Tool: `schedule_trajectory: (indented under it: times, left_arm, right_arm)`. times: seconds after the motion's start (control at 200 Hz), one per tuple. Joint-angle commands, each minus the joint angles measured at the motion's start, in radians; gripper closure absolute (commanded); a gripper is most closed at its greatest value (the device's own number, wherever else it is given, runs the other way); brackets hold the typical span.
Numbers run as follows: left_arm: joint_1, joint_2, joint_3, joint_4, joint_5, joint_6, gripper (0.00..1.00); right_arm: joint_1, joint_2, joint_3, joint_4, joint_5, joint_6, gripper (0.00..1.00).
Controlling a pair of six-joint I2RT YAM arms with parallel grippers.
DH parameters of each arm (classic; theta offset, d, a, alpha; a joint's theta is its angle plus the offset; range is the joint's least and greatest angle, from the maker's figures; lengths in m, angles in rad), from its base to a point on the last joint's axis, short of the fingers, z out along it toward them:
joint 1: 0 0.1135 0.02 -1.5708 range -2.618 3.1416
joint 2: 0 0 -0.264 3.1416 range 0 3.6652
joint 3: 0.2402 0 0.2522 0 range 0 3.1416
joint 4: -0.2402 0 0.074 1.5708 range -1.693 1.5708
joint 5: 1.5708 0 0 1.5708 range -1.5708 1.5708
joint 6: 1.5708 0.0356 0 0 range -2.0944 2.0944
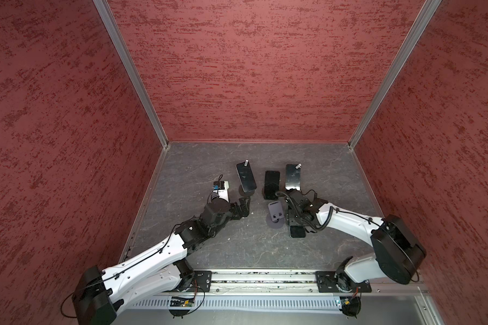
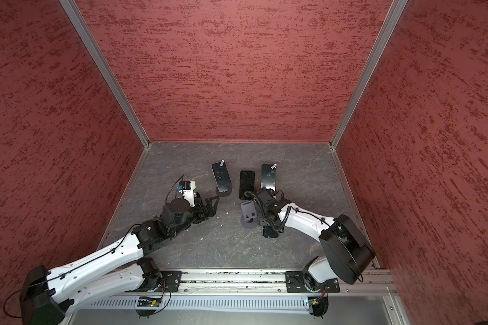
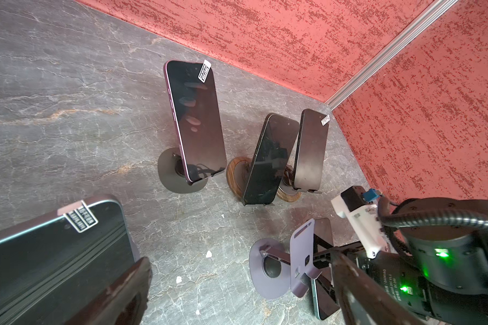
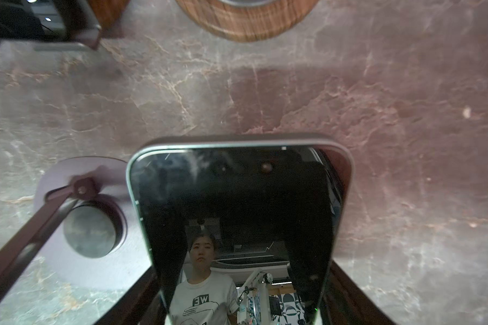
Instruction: Remove the phone from the phone stand
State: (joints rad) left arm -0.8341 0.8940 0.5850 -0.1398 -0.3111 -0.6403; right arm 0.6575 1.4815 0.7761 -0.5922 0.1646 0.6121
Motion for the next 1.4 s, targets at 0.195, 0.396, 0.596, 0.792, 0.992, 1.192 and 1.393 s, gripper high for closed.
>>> schedule_trajectory:
  times: [0.195,0.396,0.596,0.792,0.992,1.192,1.393]
  left_arm:
    - [0.013,-0.012,-0.017,0.025,0.013,-0.004,0.01]
    - [0.015,-0.009,-0.019,0.024,0.017,-0.007,0.01]
    - [0.015,-0.009,-0.019,0.023,0.016,-0.008,0.01]
    - [0.016,-0.009,-0.019,0.023,0.018,-0.009,0.01]
    - [0.015,-0.007,-0.02,0.023,0.021,-0.013,0.0]
    - [0.015,-0.006,-0.023,0.027,0.028,-0.024,0.01]
    - [0.015,-0.012,-0.027,0.025,0.033,-0.032,0.01]
  right_arm:
    - [-0.01,0.058,-0.02,0.021,0.01,0.049,0.39]
    - [-0.01,0.074,-0.019,0.034,0.0,0.045,0.37]
    - [-0.01,0.073,-0.02,0.025,0.001,0.04,0.36]
    - [-0.01,0.048,-0.02,-0.017,0.036,0.046,0.35]
    - [-0.01,0.012,-0.033,-0.064,0.07,0.05,0.33]
    - [-0.01,-0.008,-0.05,-0.061,0.067,0.024,0.31]
    - [-0.01,0.023,-0.054,-0.014,0.027,0.006,0.3]
